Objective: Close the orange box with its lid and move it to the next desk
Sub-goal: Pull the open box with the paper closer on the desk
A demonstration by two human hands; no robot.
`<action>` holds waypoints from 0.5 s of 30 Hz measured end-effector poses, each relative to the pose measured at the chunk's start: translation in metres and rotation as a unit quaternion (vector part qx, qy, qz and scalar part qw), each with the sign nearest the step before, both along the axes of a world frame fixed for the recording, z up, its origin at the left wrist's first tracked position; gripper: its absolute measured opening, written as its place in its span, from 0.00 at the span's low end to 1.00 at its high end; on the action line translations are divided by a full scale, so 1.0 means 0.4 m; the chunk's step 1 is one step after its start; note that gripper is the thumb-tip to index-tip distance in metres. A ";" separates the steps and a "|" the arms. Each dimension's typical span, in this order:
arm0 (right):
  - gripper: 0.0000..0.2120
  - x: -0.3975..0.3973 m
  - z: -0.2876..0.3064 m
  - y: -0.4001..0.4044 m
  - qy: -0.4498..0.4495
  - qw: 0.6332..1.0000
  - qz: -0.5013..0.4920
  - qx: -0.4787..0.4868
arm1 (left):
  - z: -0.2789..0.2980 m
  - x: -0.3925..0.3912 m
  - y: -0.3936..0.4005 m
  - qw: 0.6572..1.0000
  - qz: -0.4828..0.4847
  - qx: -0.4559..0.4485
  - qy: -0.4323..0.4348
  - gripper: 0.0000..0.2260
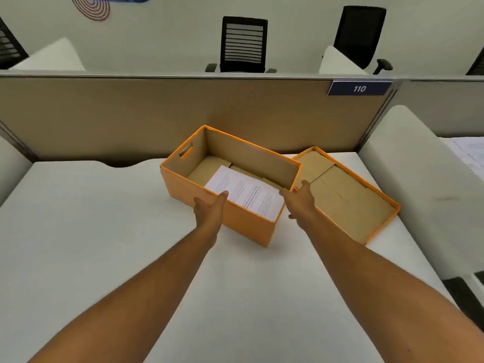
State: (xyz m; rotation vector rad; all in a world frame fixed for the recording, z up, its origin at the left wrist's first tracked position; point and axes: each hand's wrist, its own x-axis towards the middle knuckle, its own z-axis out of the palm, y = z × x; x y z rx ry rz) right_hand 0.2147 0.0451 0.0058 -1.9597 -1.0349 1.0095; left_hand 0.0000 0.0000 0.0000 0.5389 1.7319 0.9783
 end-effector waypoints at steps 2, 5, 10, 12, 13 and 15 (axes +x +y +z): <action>0.37 0.011 -0.013 0.018 0.054 0.998 0.007 -0.033 | -0.002 0.016 0.027 1.000 0.020 -0.014 -0.005 0.47; 0.29 0.012 -0.043 0.030 0.095 0.995 0.019 -0.034 | -0.021 0.021 0.053 0.999 0.024 -0.011 -0.043 0.38; 0.32 -0.005 -0.041 -0.009 0.128 0.992 -0.017 -0.015 | -0.030 0.009 0.050 0.999 0.044 0.024 -0.009 0.19; 0.34 -0.025 -0.032 -0.071 0.160 0.987 -0.016 -0.011 | -0.019 -0.015 0.033 0.998 0.057 0.027 0.015 0.19; 0.35 -0.037 -0.030 -0.110 0.172 0.985 -0.010 -0.015 | -0.016 -0.037 0.022 0.998 0.058 0.030 0.019 0.21; 0.39 -0.056 -0.031 -0.201 0.159 0.987 -0.001 -0.016 | -0.013 -0.096 -0.009 0.998 0.039 0.040 0.021 0.27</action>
